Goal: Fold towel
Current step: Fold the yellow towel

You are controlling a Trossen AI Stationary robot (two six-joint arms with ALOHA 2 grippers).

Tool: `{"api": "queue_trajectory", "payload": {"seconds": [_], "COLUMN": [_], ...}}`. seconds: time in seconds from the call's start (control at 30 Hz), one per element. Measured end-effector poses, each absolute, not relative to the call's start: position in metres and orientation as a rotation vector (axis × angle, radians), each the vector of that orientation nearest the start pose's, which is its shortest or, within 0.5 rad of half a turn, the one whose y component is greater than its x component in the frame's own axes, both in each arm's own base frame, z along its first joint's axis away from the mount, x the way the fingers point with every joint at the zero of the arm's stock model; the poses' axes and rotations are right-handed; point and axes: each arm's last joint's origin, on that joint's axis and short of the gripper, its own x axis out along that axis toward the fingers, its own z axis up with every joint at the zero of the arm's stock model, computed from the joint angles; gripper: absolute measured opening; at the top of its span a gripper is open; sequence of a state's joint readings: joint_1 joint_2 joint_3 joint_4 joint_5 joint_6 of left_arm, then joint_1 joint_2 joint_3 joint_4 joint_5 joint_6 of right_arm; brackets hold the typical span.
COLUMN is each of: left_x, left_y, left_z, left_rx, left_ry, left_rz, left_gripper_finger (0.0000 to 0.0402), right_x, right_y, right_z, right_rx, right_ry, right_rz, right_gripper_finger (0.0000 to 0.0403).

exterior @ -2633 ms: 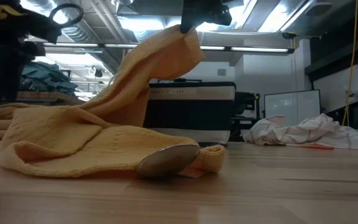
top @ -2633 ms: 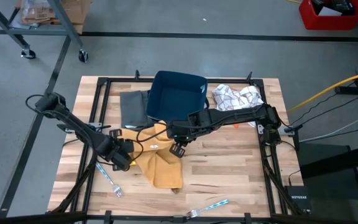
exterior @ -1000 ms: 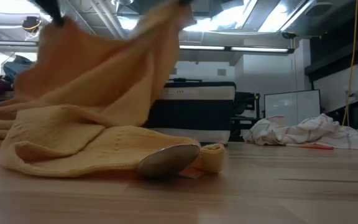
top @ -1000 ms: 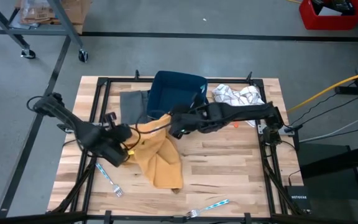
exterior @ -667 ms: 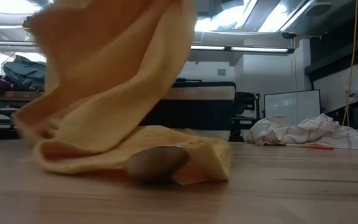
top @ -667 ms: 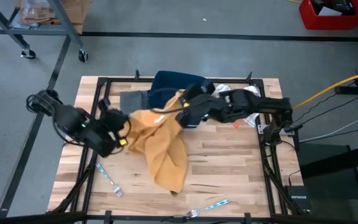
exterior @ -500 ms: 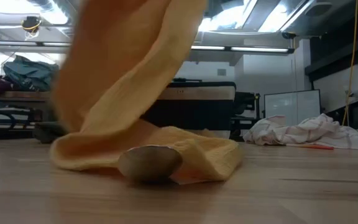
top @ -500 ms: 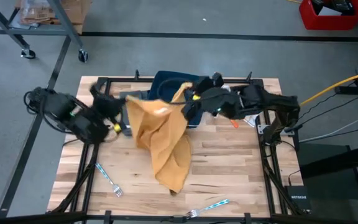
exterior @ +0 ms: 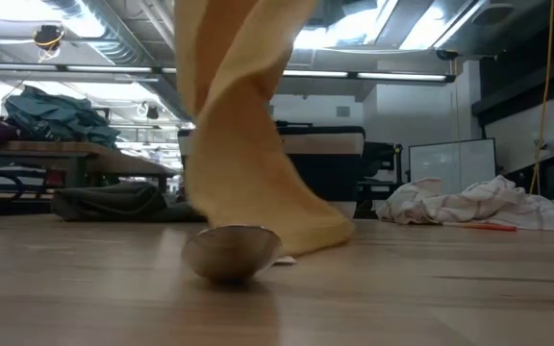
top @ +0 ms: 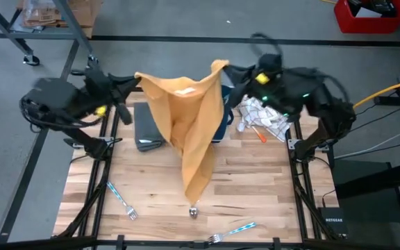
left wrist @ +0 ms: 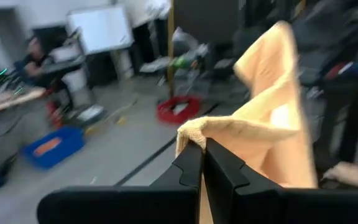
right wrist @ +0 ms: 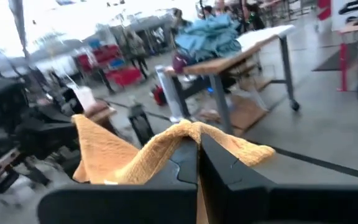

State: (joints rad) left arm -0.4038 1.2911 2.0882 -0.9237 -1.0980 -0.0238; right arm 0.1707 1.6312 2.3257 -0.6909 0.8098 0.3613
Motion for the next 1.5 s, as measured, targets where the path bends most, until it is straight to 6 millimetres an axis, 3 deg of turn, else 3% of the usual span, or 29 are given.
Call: {"api": "queue_trajectory", "payload": {"seconds": [0.23, 0.43, 0.67, 0.93, 1.1, 1.27, 1.5], "left_x": [0.134, 0.122, 0.11, 0.094, 0.094, 0.1, 0.108], "left_y": [-0.042, -0.044, -0.047, -0.051, -0.059, -0.076, -0.104], "left_z": [0.598, 0.607, 0.616, 0.636, 0.637, 0.636, 0.637], "left_rx": [0.026, -0.009, -0.059, -0.179, -0.265, -0.324, -0.343], "left_ry": [-0.083, -0.12, -0.16, -0.335, -0.356, -0.342, -0.357], "left_rz": [0.578, 0.52, 0.446, 0.126, -0.023, -0.185, -0.315], "left_gripper_finger": [0.0, 0.0, 0.0, 0.0, 0.0, 0.0, 0.0], "right_x": [0.235, 0.211, 0.199, 0.192, 0.193, 0.201, 0.217], "right_y": [0.022, 0.023, 0.027, 0.032, 0.036, 0.043, 0.054], "right_z": [0.595, 0.61, 0.623, 0.637, 0.637, 0.634, 0.63], "right_rx": [0.525, 0.674, 0.779, 0.825, 0.84, 0.836, 0.835], "right_ry": [-0.247, -0.316, -0.366, -0.429, -0.368, -0.264, -0.238], "right_rz": [-0.466, -0.223, 0.034, 0.334, 0.475, 0.644, 0.738], "right_gripper_finger": [0.0005, 0.0005, 0.0005, 0.0005, 0.0005, 0.0005, 0.0005]}}
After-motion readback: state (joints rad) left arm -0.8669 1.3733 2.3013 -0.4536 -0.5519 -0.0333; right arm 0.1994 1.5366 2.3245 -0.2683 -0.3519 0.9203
